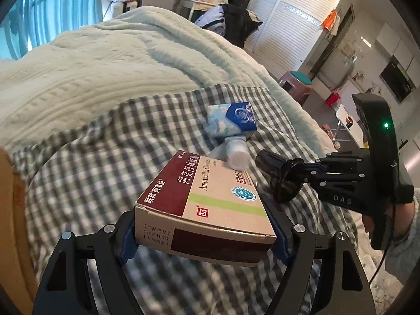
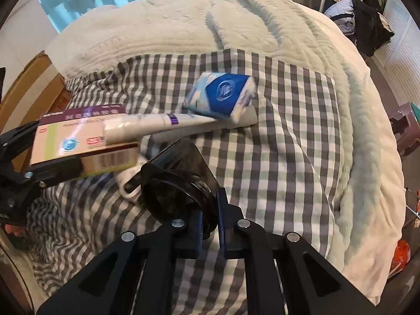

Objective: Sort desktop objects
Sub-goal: 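Carry the medicine box and black case into the box and open both grippers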

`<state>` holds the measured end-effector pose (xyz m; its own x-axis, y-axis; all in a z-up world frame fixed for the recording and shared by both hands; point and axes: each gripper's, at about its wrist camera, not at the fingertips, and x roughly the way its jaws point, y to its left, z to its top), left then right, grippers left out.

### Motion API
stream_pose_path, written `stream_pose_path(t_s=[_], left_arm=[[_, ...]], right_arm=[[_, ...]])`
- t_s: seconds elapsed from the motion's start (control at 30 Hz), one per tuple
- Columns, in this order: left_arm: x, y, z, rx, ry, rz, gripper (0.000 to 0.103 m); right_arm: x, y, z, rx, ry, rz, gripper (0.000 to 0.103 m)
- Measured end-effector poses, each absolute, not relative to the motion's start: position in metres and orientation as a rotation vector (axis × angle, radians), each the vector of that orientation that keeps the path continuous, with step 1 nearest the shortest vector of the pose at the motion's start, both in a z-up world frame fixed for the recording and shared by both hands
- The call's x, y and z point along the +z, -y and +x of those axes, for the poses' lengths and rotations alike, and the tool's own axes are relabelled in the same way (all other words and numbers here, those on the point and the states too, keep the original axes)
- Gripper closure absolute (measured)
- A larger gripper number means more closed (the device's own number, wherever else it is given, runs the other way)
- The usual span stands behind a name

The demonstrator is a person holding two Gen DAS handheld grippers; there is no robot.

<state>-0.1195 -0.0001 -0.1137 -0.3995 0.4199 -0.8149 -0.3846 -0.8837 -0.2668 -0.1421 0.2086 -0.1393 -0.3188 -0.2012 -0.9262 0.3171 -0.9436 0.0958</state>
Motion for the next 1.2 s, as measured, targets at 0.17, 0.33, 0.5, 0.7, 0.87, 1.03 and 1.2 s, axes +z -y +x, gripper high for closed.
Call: stream_pose_path(t_s=[0.17,0.33,0.5,0.7,0.87,1.03,1.2], left_arm=[[-0.11,0.024,-0.102,2.295,0.076,-1.379,0.024],[-0.113,0.041,-0.083,2.267,0.131,-1.421,0.026],[-0.106,0.049,-0.061,2.271,0.087,-1.389,0.026],[-0.084,0.065,-0.048,2.283,0.13,-1.337,0.026],[-0.043,0.087,-0.046,2.33,0.218,-1.242,0.026],[0.003,0.119,-0.045,2.445,0.248,-1.139,0.026],[0.041,0.171,-0.039,2.63,0.253,-1.086,0.026]], right_arm=[[-0.123,-0.2,-0.128,-2.328,-0.13,1.591,0.095],[-0.114,-0.186,-0.11,-2.317,-0.101,1.608,0.095],[-0.11,-0.167,-0.091,-2.301,-0.095,1.606,0.095],[-0.086,-0.14,-0.08,-2.315,-0.15,1.559,0.095],[-0.038,-0.117,-0.085,-2.361,-0.146,1.458,0.095],[0.014,-0.08,-0.093,-2.388,-0.151,1.322,0.095],[0.047,-0.022,-0.091,-2.332,-0.171,1.206,0.095]])
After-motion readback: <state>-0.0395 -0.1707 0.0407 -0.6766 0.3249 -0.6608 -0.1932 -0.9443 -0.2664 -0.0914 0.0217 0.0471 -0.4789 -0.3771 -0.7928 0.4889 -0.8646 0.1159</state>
